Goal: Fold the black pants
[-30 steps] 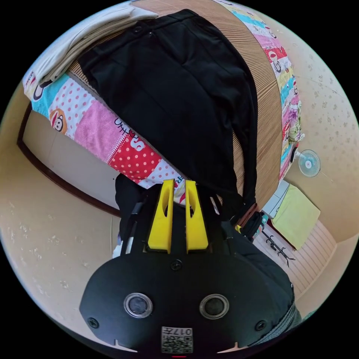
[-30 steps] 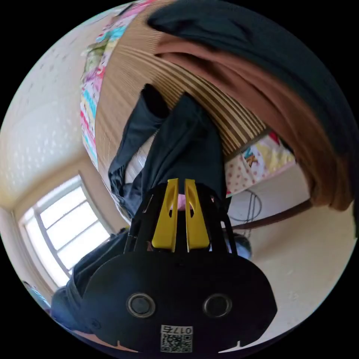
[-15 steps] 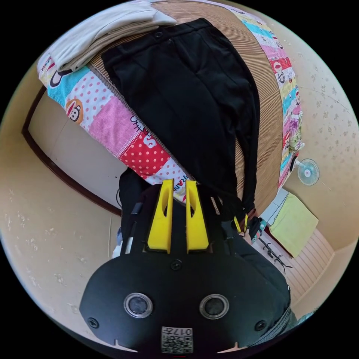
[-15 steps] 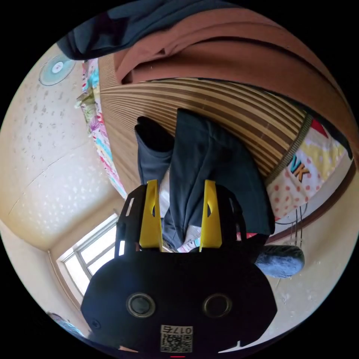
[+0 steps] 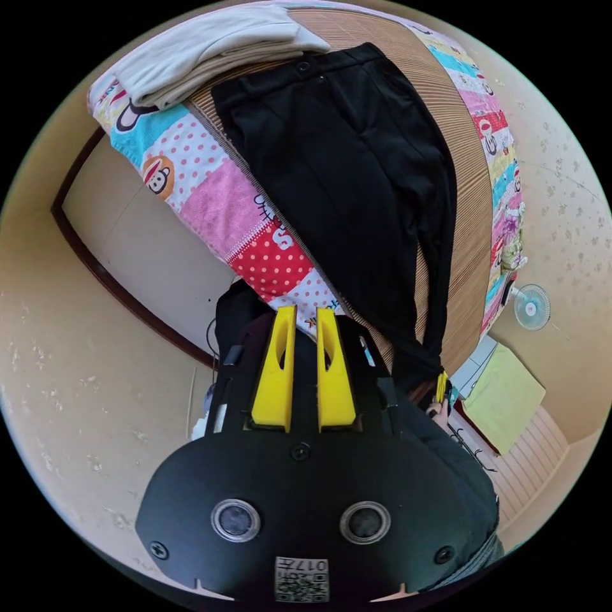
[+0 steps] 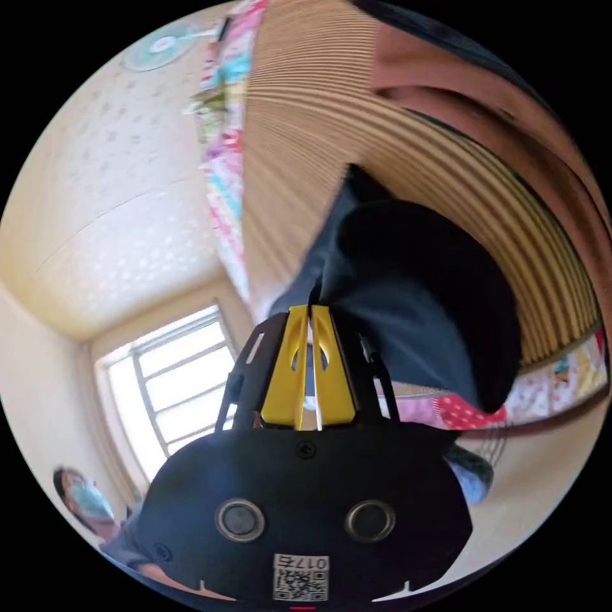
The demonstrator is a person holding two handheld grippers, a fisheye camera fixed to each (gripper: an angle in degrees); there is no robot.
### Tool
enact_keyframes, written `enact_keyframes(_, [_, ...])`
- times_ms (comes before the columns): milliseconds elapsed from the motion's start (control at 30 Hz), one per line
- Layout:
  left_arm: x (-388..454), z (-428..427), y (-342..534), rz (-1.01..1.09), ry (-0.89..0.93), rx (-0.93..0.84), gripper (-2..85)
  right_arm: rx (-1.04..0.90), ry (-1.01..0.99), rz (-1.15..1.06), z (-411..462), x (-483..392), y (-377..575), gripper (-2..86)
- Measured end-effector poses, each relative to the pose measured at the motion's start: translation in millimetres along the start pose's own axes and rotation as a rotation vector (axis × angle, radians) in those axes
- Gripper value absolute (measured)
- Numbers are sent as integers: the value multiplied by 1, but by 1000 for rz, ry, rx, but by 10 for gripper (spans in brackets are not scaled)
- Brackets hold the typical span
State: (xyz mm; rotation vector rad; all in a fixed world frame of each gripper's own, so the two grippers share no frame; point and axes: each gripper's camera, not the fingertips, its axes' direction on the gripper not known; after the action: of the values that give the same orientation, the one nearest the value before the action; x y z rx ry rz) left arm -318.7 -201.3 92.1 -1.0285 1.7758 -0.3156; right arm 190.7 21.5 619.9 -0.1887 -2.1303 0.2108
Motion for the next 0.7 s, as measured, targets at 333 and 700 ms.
enact_keyframes(333, [17, 25, -9, 25, 33, -17, 61, -57, -336, -506, -29, -38, 83, 8])
enact_keyframes(700, [4, 44, 8, -32, 47, -15, 60, 7, 466, 370, -12, 140, 102, 4])
